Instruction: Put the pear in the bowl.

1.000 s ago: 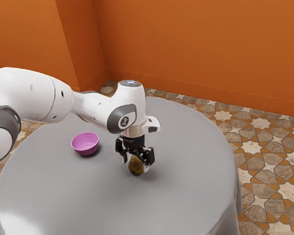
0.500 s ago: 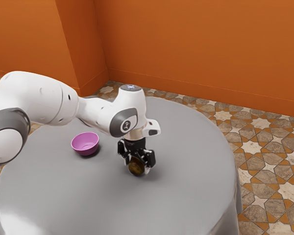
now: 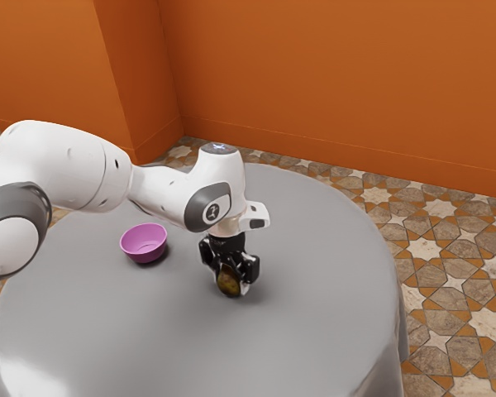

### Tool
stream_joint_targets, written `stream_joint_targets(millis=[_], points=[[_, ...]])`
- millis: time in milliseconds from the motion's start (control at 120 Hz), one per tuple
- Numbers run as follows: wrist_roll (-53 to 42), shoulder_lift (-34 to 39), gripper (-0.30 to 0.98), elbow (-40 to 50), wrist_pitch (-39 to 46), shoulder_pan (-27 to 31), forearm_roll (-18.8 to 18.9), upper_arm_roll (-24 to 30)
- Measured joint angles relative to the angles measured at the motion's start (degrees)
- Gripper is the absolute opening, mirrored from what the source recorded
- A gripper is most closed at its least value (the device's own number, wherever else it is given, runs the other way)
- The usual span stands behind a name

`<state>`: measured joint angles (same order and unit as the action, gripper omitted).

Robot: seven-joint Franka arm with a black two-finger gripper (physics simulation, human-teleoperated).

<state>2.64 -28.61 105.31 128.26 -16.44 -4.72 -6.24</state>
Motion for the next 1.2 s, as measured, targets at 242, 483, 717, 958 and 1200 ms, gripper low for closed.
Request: stream_joint_targets(millis=[242,483,717,958,1200], points=[[0.09,0.08,0.34,0.05,0.13,0.00,0.49,0.00],[0.72,1.44,0.27,0.01,0.18,-0.09,1.23,-0.01],[0.92,6.39,0.26,-0.06,-1.11,2.86,3.49,-0.06],[-2.25,7.89,0.25,-1.82,-3.57,7.13,4.66,-3.17],[-7.89,8.68,0.13,-2.19,-6.10,8.89,5.30,-8.09]])
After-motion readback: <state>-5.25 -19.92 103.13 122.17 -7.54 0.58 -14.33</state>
